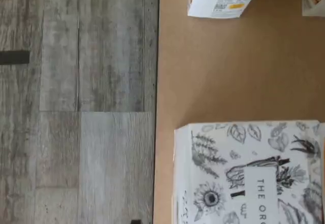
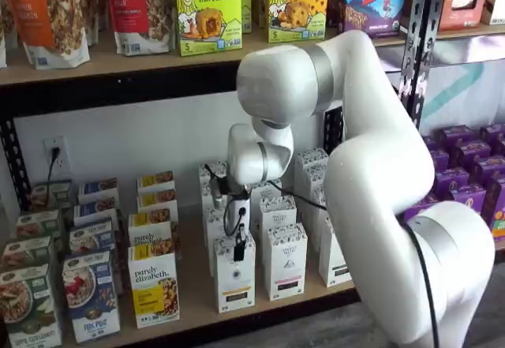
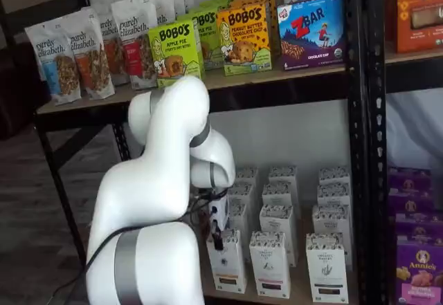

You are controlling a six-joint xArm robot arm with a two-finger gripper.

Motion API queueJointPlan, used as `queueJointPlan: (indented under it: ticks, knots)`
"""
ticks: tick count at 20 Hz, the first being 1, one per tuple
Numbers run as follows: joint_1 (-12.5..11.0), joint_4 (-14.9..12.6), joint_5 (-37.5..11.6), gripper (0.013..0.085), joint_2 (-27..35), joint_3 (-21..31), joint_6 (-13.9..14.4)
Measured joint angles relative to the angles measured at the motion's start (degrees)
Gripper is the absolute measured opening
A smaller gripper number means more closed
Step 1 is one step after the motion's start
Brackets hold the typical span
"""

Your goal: Pick up the white box with a yellow strip in the middle, on the bottom shelf, the fourth box from the left

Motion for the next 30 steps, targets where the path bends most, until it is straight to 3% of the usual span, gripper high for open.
queueJointPlan:
  ticks: [12,19,21,25,30]
  knots:
    - [-0.16,-1.98,1.68,0.0850,3.14,-3.16,1.56]
    - [-0.37,-0.90,1.95,0.0850,4.48,-4.76,0.46]
    - [-0.31,-0.59,1.68,0.0770,4.82,-5.13,0.24]
    - [-0.07,-1.27,2.34,0.0690,5.83,-6.58,1.08]
    - [0.11,-2.67,3.00,0.0690,6.67,-7.83,2.49]
